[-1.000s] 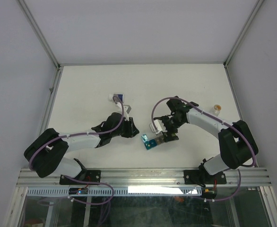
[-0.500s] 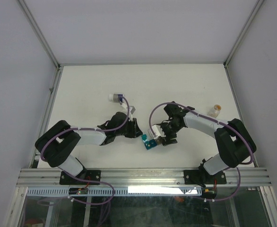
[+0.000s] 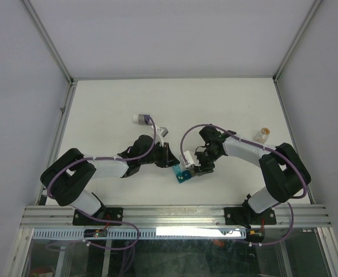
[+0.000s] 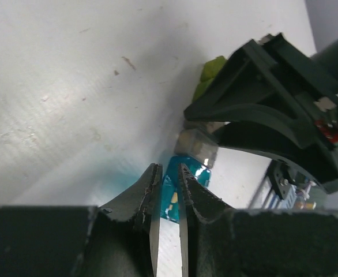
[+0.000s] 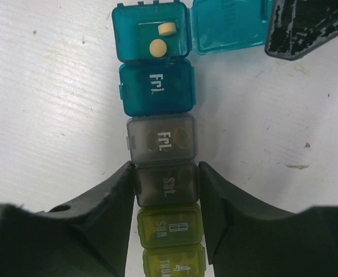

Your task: Sort the pills into containers

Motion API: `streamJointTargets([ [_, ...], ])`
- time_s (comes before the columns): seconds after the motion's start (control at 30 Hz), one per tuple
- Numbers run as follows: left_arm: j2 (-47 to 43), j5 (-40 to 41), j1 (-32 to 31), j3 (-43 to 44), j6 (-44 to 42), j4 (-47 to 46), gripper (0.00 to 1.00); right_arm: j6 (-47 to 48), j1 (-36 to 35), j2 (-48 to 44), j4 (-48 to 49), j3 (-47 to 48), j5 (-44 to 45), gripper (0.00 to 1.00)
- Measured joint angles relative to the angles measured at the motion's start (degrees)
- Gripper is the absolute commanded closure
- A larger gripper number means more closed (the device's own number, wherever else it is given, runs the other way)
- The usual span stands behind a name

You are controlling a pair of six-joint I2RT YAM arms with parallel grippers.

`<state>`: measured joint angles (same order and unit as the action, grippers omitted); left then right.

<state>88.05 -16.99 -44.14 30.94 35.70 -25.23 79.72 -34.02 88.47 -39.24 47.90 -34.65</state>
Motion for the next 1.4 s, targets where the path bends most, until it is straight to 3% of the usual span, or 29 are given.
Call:
streamJointTargets([
  [0.33,-3.89,-3.21,-0.07,-2.32,1.53,-1.11,0.80,-2.34,0.00,0.02,0.90,0.00,0.00,0.58],
  [0.6,-12.11,0.68,-0.04,-2.69,1.07,3.34,0.66,-3.02,-0.04,0.04,1.31,0.00,0.00,0.58],
  [0.67,-14.69,3.19,-0.04,-2.82,0.96,4.63,0.71,-3.10,-0.04,0.04,1.40,0.00,0.00,0.58],
  [0.87,-14.49,11.28,0.00,-1.92,0.59,10.27,1.00,-3.15,-0.04,0.11,1.75,0.00,0.02,0.58],
  [1.13,-3.78,10.05,-0.02,0.52,-0.59,13.33,1.00,-3.21,-0.04,0.11,1.75,0.00,0.02,0.59],
  [1.4,-2.64,2.91,-0.57,0.72,-0.74,9.03,1.00,-3.39,-0.04,0.11,1.79,0.00,0.02,0.59],
])
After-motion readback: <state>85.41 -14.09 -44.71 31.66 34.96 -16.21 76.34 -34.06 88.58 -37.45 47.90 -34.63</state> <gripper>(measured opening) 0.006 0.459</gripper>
